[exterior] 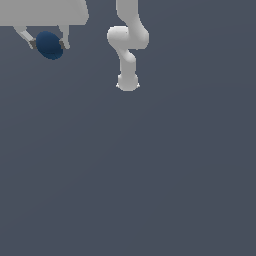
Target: Pick up the object and move it to a goal position.
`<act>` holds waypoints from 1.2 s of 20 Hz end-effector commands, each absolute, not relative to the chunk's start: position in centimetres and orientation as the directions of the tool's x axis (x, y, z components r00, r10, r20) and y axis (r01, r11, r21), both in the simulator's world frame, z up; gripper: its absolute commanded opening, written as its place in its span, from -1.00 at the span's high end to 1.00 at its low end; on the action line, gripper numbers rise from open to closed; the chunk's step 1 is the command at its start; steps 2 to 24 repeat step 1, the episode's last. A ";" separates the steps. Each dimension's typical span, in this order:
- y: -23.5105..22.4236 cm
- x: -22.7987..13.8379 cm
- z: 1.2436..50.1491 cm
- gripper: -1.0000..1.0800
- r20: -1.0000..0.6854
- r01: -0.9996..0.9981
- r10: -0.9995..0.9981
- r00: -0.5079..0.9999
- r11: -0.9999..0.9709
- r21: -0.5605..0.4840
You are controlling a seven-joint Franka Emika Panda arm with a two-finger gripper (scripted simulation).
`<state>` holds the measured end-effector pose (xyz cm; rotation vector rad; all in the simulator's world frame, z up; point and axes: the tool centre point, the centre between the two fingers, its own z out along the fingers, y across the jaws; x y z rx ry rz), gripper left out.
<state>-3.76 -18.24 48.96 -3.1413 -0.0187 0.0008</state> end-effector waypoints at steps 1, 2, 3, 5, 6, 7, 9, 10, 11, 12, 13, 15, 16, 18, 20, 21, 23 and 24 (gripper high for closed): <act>-18.3 -3.7 49.1 1.00 0.000 0.012 0.012 1.000 -1.000 0.000; -18.3 -3.7 49.1 1.00 0.000 0.012 0.012 1.000 -1.000 0.000; -18.3 -3.7 49.1 1.00 0.000 0.012 0.012 1.000 -1.000 0.000; -18.3 -3.7 49.1 1.00 0.000 0.012 0.012 1.000 -1.000 0.000; -18.3 -3.7 49.1 1.00 0.000 0.012 0.012 1.000 -1.000 0.000; -18.3 -3.7 49.1 1.00 0.000 0.012 0.012 1.000 -1.000 0.000; -18.3 -3.7 49.1 1.00 0.000 0.012 0.012 1.000 -1.000 0.000; -18.3 -3.7 49.1 1.00 0.000 0.012 0.012 1.000 -1.000 0.000; -18.3 -3.7 49.1 1.00 0.000 0.012 0.012 1.000 -1.000 0.000; -18.3 -3.7 49.1 1.00 0.000 0.012 0.012 1.000 -1.000 0.000; -18.3 -3.7 49.1 1.00 0.000 0.012 0.012 1.000 -1.000 0.000; -18.3 -3.7 49.1 1.00 0.000 0.012 0.012 1.000 -1.000 0.000; -18.3 -3.7 49.1 1.00 0.000 0.012 0.012 1.000 -1.000 0.000; -18.3 -3.7 49.1 1.00 0.000 0.012 0.012 1.000 -1.000 0.000; -18.3 -3.7 49.1 1.00 0.000 0.012 0.012 1.000 -1.000 0.000; -18.3 -3.7 49.1 1.00 0.000 0.012 0.012 1.000 -1.000 0.000; -18.3 -3.7 49.1 1.00 0.000 0.012 0.012 1.000 -1.000 0.000; -18.3 -3.7 49.1 1.00 0.000 0.012 0.012 1.000 -1.000 0.000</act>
